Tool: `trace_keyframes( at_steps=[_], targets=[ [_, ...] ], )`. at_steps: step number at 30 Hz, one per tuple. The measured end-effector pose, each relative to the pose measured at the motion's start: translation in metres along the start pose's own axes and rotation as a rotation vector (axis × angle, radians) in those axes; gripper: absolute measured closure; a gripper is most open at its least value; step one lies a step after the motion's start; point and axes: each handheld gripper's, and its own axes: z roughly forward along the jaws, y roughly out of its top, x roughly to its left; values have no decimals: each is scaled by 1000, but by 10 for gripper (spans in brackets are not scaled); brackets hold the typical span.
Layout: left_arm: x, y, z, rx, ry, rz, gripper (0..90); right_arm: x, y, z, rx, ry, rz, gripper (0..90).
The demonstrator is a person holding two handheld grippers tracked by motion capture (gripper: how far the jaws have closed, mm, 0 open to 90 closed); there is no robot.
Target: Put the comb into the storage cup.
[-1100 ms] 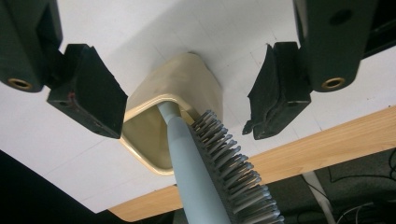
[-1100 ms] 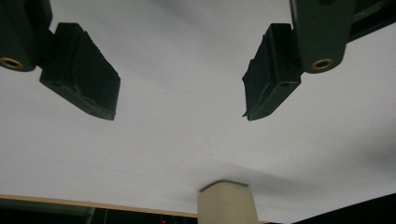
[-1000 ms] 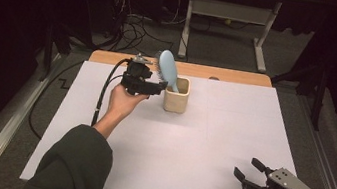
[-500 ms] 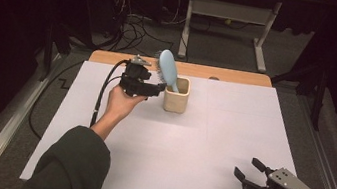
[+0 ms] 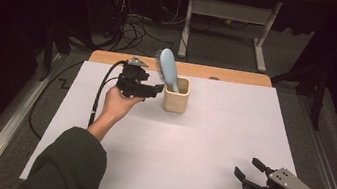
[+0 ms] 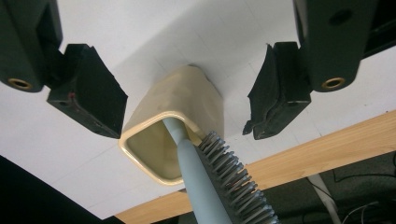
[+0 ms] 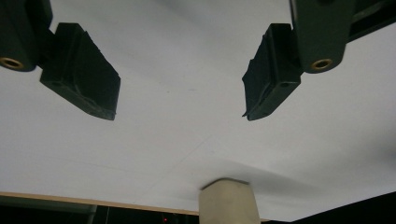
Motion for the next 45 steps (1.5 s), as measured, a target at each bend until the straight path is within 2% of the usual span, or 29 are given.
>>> trace_keyframes(
  at_steps=[33,45],
  targets=[
    [4,-13,-11,-13,-6,-7,282,0,0,0,-5,-5,1,277],
    [3,-16,-18,-25,5,8,287,0,0,-1,-5,-5,-1,277]
  ],
)
